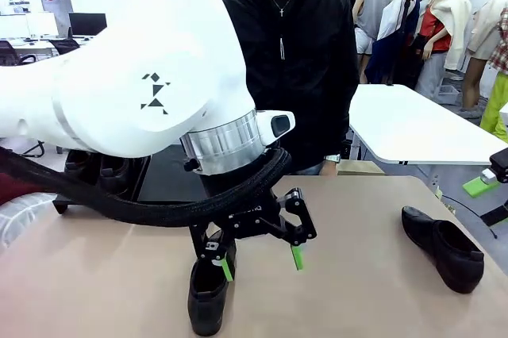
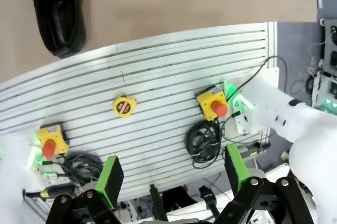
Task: Organize the shoes by placing them on the stand.
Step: Place the Shoe from the middle of the table onto the Shoes Stand.
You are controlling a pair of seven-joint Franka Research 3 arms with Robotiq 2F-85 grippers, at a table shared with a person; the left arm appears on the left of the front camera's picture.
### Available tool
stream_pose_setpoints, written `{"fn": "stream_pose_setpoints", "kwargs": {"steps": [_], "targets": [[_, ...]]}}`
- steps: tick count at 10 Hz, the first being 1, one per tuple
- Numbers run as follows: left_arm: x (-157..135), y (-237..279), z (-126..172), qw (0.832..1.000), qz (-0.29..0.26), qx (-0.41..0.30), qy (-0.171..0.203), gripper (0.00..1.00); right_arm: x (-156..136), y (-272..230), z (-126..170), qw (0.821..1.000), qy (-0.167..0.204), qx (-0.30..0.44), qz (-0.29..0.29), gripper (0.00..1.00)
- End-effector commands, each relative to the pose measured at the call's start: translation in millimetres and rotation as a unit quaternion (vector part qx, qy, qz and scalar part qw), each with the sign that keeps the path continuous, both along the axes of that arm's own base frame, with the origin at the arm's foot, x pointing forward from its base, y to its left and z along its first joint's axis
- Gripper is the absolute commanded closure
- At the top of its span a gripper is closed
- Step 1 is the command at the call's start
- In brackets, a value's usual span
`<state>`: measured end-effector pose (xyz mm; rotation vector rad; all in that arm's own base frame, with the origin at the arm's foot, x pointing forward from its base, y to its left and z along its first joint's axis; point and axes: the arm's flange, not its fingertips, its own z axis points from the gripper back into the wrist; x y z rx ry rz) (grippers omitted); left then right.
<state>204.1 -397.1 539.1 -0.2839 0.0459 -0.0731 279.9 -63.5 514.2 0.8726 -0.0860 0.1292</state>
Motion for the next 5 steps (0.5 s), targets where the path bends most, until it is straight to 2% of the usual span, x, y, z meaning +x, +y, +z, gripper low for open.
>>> {"fn": "stream_pose_setpoints", "kwargs": {"steps": [1,3,4,5], "targets": [[23.3,-3.4,-11.2,0.997,0.022,0.055,-0.049,0.00,0.1,-4.4,0.8,1.000,-0.009,0.000,0.011,0.00],[64.5,0.3,-42.2,0.988,0.051,0.081,-0.119,0.00,0.1,-4.4,0.8,1.000,-0.009,0.000,0.011,0.00],[80.2,2.6,-58.2,0.981,0.079,0.072,-0.162,0.00,0.1,-4.4,0.8,1.000,-0.009,0.000,0.011,0.00],[86.2,2.1,-72.9,0.980,0.068,0.067,-0.174,0.00,0.1,-4.4,0.8,1.000,-0.009,0.000,0.011,0.00]]}}
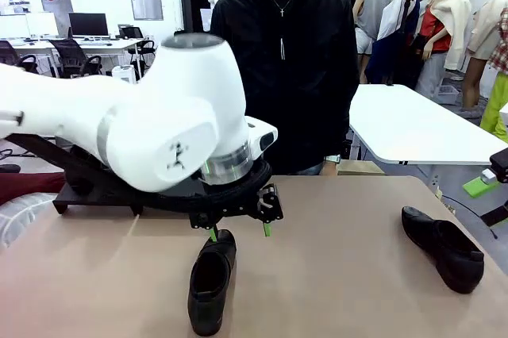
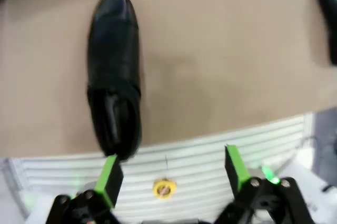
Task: Organize the shoes by placing them on the stand.
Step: Place the Shoe from the middle of the table onto the Shoes Stand.
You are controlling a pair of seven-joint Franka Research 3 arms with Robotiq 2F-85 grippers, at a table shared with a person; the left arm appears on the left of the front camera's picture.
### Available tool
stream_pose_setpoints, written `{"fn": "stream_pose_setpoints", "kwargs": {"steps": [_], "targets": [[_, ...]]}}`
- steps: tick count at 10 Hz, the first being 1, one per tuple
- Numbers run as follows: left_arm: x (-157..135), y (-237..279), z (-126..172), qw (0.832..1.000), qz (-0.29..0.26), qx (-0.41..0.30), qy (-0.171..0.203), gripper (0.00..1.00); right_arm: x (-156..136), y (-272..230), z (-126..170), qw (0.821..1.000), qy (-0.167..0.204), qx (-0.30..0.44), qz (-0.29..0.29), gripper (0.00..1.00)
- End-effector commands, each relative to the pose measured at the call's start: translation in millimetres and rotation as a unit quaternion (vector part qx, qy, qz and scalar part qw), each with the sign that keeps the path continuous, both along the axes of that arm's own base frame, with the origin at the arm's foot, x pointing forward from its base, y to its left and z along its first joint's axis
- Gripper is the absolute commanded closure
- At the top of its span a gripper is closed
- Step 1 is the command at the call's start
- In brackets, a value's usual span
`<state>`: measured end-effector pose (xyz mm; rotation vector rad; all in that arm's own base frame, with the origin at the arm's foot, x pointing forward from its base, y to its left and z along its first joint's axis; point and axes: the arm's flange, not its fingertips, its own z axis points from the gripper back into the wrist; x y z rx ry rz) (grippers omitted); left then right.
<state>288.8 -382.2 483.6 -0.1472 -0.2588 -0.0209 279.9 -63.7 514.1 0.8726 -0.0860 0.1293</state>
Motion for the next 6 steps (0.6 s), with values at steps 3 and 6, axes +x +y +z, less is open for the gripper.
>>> {"fn": "stream_pose_setpoints", "kwargs": {"steps": [3,6], "targets": [[15.9,-14.6,-81.6,0.996,0.070,0.057,-0.005,0.00,0.1,-4.2,0.8,1.000,-0.009,0.000,0.010,0.00],[17.6,-18.0,-140.1,0.995,0.065,0.077,0.025,0.00,0.1,-4.2,0.8,1.000,-0.009,0.000,0.010,0.00]]}}
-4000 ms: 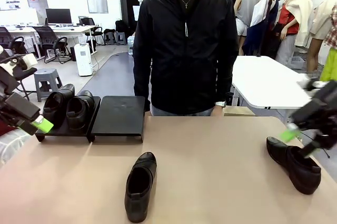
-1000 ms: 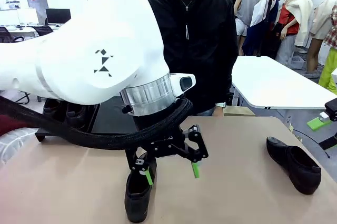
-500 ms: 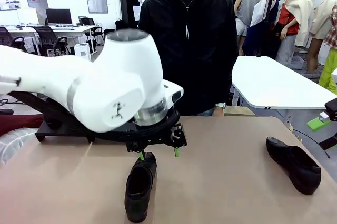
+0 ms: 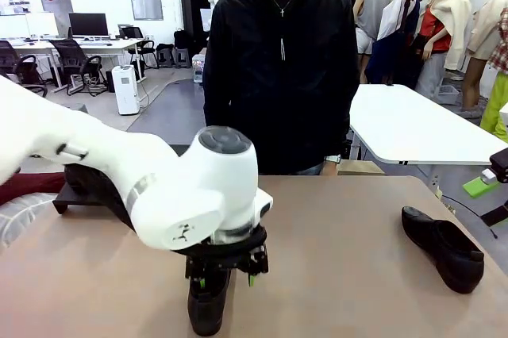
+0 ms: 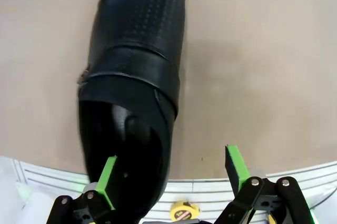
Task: Organize the shoes by placing them on the stand.
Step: Place the Shoe from the middle of the table onto the Shoes Stand.
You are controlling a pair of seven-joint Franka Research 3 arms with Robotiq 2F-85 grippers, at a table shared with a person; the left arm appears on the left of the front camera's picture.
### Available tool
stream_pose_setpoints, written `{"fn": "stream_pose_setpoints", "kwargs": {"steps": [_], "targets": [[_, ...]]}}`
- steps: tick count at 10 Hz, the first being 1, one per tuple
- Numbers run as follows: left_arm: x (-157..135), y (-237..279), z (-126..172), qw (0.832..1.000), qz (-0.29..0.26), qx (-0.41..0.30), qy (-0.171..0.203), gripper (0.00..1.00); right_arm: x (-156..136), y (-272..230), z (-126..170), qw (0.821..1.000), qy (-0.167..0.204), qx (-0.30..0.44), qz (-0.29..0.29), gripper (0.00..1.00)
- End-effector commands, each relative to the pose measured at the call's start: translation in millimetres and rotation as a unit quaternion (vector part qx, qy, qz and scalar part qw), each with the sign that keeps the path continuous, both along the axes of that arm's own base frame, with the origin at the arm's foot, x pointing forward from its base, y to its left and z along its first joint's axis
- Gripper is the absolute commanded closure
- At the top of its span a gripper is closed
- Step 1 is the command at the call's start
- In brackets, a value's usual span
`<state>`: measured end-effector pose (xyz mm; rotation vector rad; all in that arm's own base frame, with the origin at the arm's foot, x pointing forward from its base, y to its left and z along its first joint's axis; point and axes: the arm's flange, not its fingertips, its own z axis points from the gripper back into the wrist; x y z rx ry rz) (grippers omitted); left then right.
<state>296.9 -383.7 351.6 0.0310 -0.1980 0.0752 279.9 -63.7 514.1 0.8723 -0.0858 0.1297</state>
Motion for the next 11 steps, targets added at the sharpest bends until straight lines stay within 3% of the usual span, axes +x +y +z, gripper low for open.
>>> {"fn": "stream_pose_setpoints", "kwargs": {"steps": [1,4,5,6,7,11], "targets": [[13.1,-15.0,-20.1,0.999,0.023,-0.007,-0.027,0.00,0.2,-4.2,0.8,1.000,-0.009,0.000,0.010,0.00],[16.4,-12.1,-22.2,0.999,0.022,-0.018,-0.021,0.00,0.2,-4.2,0.8,1.000,-0.009,0.000,0.010,0.00],[17.9,-11.1,-21.3,0.999,0.028,-0.017,-0.023,0.07,0.2,-4.2,0.8,1.000,-0.009,0.000,0.010,0.00],[17.8,-11.0,-21.2,0.999,0.029,-0.014,-0.021,0.66,0.2,-4.2,0.8,1.000,-0.009,0.000,0.010,0.00],[18.9,-10.0,-21.3,0.999,0.034,0.000,-0.026,1.00,0.2,-4.2,0.8,1.000,-0.009,0.000,0.010,0.00],[21.5,0.1,-11.1,0.998,0.044,-0.004,-0.038,1.00,0.2,-4.2,0.8,1.000,-0.009,0.000,0.010,0.00]]}}
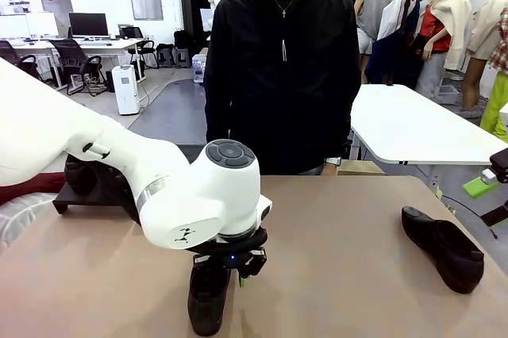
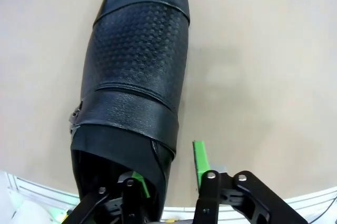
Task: Organize the shoes by placing them on the stand.
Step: Place the Shoe from the middle of the table onto the Shoes Stand.
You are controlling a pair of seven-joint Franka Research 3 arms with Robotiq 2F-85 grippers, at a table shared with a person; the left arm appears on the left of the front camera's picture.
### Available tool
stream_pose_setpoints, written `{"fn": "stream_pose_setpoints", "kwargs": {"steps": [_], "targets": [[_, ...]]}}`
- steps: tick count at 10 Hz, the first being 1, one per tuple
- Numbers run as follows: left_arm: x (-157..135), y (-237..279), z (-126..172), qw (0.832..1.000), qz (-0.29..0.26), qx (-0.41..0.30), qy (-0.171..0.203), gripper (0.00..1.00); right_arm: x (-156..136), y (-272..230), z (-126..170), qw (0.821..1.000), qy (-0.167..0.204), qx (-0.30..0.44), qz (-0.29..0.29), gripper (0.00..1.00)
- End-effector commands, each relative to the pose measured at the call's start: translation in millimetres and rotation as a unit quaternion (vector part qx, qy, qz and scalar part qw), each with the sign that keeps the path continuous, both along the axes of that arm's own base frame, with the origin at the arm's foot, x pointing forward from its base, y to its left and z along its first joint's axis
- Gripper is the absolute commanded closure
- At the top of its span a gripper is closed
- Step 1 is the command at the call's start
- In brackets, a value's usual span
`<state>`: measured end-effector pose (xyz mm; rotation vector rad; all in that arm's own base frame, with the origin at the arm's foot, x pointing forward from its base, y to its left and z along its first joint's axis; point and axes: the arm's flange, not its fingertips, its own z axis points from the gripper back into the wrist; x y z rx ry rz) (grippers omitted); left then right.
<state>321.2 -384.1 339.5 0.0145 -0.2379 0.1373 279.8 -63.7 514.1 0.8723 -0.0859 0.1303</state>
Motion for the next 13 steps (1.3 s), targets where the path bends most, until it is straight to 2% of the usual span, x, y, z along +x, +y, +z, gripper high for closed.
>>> {"fn": "stream_pose_setpoints", "kwargs": {"steps": [1,7,8,9,10,11,12,13], "targets": [[-3.6,3.3,4.9,1.000,0.015,0.003,-0.017,1.00,0.2,-4.2,0.8,1.000,-0.009,0.000,0.010,0.00],[-3.5,3.5,14.8,1.000,0.005,0.012,-0.015,1.00,0.2,-4.2,0.8,1.000,-0.009,0.000,0.010,0.00],[-4.1,5.6,25.5,1.000,0.000,0.016,-0.019,1.00,0.2,-4.2,0.8,1.000,-0.009,0.000,0.010,0.00],[-14.4,8.6,57.6,0.999,-0.037,-0.001,-0.025,1.00,0.2,-4.2,0.8,1.000,-0.009,0.000,0.010,0.00],[-37.6,12.5,98.6,0.992,-0.122,-0.036,-0.020,1.00,0.2,-4.2,0.8,1.000,-0.009,0.000,0.010,0.00],[-65.5,17.3,136.3,0.984,-0.180,-0.016,-0.006,1.00,0.2,-4.2,0.8,1.000,-0.009,0.000,0.010,0.00],[-91.6,21.9,164.3,0.976,-0.218,0.002,0.024,1.00,0.2,-4.2,0.8,1.000,-0.009,0.000,0.010,0.00],[-107.8,33.2,182.1,0.969,-0.245,-0.010,0.023,1.00,0.2,-4.2,0.8,1.000,-0.009,0.000,0.010,0.00]]}}
